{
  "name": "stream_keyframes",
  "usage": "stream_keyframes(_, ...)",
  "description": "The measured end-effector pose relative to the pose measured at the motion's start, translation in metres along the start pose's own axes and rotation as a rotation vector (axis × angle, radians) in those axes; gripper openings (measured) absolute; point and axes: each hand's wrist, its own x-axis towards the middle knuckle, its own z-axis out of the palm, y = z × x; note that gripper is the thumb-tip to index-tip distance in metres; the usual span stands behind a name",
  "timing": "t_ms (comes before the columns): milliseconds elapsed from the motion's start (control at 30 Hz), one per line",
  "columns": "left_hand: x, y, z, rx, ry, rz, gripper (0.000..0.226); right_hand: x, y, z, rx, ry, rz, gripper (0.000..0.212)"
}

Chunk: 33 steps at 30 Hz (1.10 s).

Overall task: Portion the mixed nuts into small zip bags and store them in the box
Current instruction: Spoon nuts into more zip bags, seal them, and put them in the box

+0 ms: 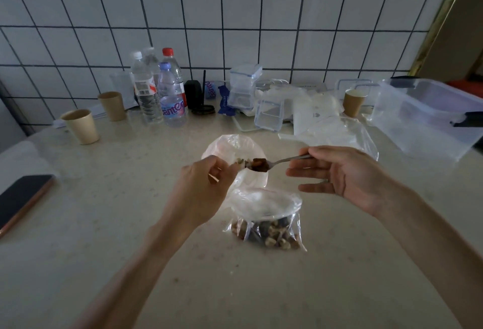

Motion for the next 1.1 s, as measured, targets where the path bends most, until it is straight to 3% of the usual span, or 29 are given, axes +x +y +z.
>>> stream_keyframes(100, -0.016, 0.004, 0.006, 0.073, -0.151, -0.053, 0.04, -0.02, 0.005, -0.005, -0.056, -0.007, -0.007, 0.028)
stream_keyframes(233, -0.022, 0.007, 0.011, -0.005, -0.181, -0.067, 0.028, -0.038, 0.013, -0.009, -0.29, 0.002, -0.068, 0.026)
stream_keyframes(400, -0.025, 0.007, 0.01, -0.038, -0.118, 0.012, 0.026, -0.055, 0.017, -0.01, -0.801, -0.048, -0.41, 0.018)
stream_keyframes(500, -0.027, 0.005, 0.009, -0.037, -0.116, 0.007, 0.027, -0.062, 0.016, -0.015, -1.083, -0.114, -0.542, 0.027)
stream_keyframes(633, -0.028, 0.005, 0.007, 0.013, -0.108, 0.035, 0.029, -0.055, 0.014, -0.015, -0.802, -0.11, -0.543, 0.022)
stream_keyframes(833, -0.015, -0.002, 0.0, 0.019, -0.084, 0.012, 0.035, -0.028, 0.014, -0.006, -0.342, -0.046, -0.391, 0.022)
stream_keyframes(1033, 0.032, -0.029, -0.004, 0.015, 0.213, 0.015, 0.022, 0.015, 0.018, 0.013, -0.149, 0.116, -0.238, 0.027)
stream_keyframes(1100, 0.05, -0.04, 0.0, 0.11, 0.228, -0.053, 0.039, 0.031, 0.018, 0.02, -0.13, 0.145, -0.2, 0.029)
